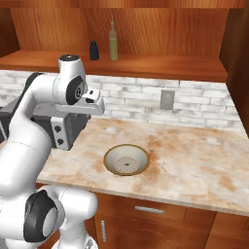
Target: Retrieve the bottle and the shaker from the cabinet and place them next to the mixing bowl on the counter. Then add garlic from the fridge to the mixing bowl.
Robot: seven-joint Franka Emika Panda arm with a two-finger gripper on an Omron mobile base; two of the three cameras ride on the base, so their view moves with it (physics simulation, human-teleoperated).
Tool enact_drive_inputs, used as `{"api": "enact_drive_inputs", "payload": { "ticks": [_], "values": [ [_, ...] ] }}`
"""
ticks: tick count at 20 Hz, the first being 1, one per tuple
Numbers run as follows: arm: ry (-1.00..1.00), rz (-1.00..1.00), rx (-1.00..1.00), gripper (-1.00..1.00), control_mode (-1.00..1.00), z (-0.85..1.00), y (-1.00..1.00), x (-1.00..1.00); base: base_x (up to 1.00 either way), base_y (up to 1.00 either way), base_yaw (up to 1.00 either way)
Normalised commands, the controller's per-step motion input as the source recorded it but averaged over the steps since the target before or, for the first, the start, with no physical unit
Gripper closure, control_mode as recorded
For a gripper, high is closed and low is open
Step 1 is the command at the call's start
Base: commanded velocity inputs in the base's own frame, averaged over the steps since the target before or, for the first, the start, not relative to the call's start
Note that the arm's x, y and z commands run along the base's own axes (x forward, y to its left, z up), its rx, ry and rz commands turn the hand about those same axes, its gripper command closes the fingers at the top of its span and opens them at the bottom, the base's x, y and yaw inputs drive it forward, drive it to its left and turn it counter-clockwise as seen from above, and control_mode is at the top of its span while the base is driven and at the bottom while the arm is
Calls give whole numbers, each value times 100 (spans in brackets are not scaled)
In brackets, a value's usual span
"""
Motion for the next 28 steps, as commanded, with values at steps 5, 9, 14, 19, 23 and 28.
{"api": "enact_drive_inputs", "payload": {
  "ticks": [5, 9, 14, 19, 23, 28],
  "values": [
    [-12, -1, 0, -100, -100, 0, 2, -25, 0, 0, 0],
    [-36, -4, 0, -100, -100, 14, -3, -17, 0, 0, 0],
    [-36, -17, 1, -100, -100, 36, -13, -26, 0, 0, 0],
    [-28, -4, 0, -100, -100, 66, -7, -7, 0, 0, 0],
    [-15, 1, -5, -100, -100, 41, -4, -13, 0, 0, 0],
    [-14, 6, -6, -100, -100, 42, -2, -3, 0, 0, 0]
  ]
}}
